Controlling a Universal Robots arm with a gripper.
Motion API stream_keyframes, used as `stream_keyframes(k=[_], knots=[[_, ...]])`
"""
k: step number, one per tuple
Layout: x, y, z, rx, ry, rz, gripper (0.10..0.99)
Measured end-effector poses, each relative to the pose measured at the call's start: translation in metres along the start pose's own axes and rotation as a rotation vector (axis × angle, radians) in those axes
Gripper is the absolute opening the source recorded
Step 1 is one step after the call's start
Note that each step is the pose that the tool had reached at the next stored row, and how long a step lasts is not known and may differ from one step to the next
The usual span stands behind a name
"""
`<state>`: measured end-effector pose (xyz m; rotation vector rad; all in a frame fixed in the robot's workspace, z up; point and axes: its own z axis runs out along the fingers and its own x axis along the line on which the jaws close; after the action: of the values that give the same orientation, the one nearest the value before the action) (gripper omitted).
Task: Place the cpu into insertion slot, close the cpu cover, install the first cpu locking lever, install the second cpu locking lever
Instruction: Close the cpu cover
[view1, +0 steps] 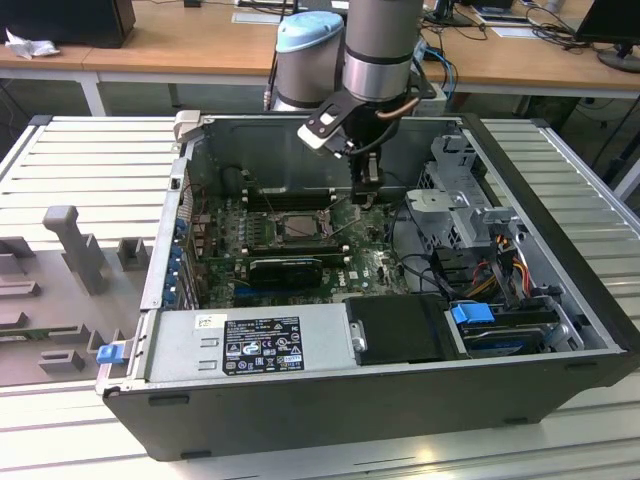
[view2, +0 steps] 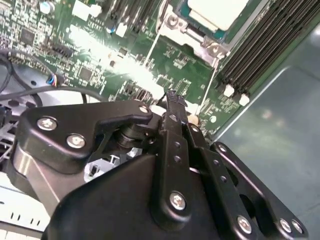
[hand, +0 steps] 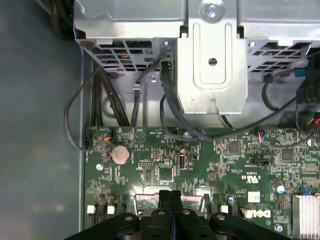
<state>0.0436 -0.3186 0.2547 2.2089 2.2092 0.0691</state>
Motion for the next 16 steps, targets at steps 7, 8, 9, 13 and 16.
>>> stream_keyframes(k=[7,8,9,13,16], knots=[[0.0008,0.0203,0.0011,0.001,0.001,-0.021,0.106],[0.001,0.0237,0.002,0.001,0.0009,-0.023,0.106],[0.0012,0.0243,0.0046,0.001,0.0008,-0.024,0.106],[0.0011,0.0198,0.0119,0.02,0.0015,-0.026,0.106],[0.0011,0.0158,0.0117,0.02,0.0017,-0.026,0.106]])
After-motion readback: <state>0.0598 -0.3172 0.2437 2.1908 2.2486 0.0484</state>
